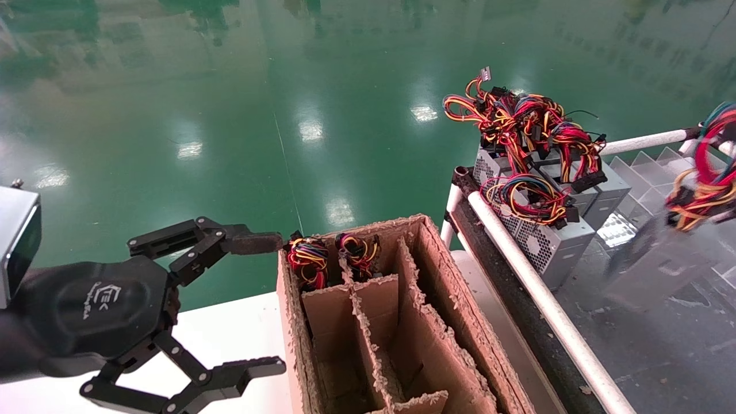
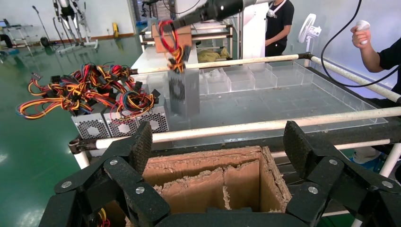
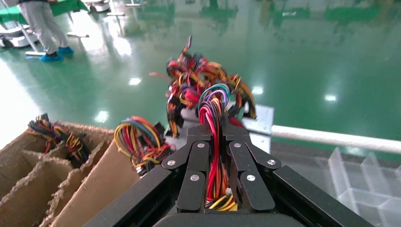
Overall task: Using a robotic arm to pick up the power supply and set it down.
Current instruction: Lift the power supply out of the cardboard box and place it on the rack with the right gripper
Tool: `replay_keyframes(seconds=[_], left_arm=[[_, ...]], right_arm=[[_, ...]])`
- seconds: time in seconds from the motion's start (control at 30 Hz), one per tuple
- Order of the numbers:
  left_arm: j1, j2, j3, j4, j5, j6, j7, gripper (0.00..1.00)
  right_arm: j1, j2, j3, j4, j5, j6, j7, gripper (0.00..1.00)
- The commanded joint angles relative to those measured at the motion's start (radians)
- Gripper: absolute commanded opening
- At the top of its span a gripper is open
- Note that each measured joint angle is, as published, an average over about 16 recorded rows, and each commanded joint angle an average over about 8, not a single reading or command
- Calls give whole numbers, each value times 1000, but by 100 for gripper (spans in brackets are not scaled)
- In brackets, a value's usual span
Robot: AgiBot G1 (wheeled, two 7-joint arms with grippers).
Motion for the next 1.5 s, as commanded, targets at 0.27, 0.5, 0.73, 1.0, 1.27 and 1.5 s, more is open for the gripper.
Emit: replay_keyframes(seconds=[0.27,0.5,0.73,1.0,1.27,1.5], left_arm=[[0,0,0,0,0,0,0,100],[0,0,0,0,0,0,0,100],[0,0,0,0,0,0,0,100],[0,0,1,0,0,0,0,100],[0,0,1,0,0,0,0,100],[0,0,1,0,-1,0,0,100]], right_arm=[[-55,-62,5,-2,9,29,-9,0],[-64,-120,12,-1,18,61,-23,0],[-64,-166,12,1,20,97,-37,0],[-68,-208,14,1,22,139,-65,0],[-80,-230,15,-6,24,163,-88,90],[-90,-234,15,-14,23,168,-94,100]])
